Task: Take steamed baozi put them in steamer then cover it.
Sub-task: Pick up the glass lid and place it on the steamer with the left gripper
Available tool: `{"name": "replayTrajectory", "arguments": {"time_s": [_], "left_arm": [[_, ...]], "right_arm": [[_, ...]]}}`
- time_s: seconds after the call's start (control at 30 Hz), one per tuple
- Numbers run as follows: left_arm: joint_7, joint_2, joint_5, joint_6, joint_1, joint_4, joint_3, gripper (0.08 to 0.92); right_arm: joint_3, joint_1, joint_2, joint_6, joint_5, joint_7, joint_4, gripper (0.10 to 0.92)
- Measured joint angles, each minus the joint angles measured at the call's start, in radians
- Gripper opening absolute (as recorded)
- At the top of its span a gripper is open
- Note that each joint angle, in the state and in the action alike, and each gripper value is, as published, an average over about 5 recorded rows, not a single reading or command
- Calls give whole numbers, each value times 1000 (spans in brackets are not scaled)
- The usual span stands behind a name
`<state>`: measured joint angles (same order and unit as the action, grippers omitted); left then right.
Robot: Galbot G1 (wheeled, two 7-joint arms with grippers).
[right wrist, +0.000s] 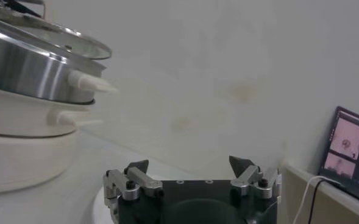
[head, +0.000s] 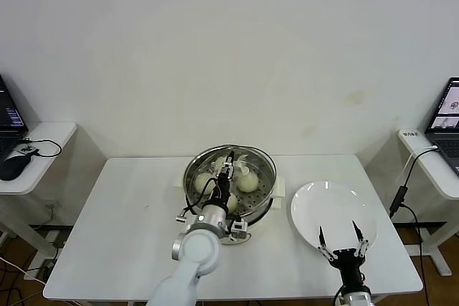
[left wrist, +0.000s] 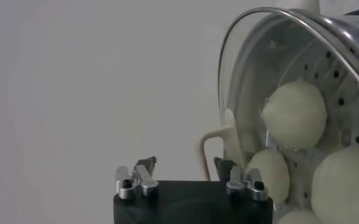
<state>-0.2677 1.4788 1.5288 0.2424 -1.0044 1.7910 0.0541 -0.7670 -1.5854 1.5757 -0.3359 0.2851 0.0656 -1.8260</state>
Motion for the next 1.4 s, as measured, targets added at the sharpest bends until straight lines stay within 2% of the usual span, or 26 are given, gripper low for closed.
{"name": "replayTrajectory", "arguments": {"time_s": [0.37,0.5,1.1,1.2,1.4], "left_arm": [[-10,2,17,-19,5,-4,-1,197],[-7,3,25,-25,5,-8,2,140],[9,14,21,-26,-12,-6,14,148],[11,15,14,-22,-18,0,15,204],[18,14,-4,-20,-25,14,15,377]], "right_arm": [[-1,-1,0,-2,-1,2,-1,823],[0,0,0,-3,-1,3,-1,823],[4,-1,0,-3,1,6,0,823],[6,-1,0,-3,3,7,0,823],[12,-2,0,-3,7,7,0,823]]}}
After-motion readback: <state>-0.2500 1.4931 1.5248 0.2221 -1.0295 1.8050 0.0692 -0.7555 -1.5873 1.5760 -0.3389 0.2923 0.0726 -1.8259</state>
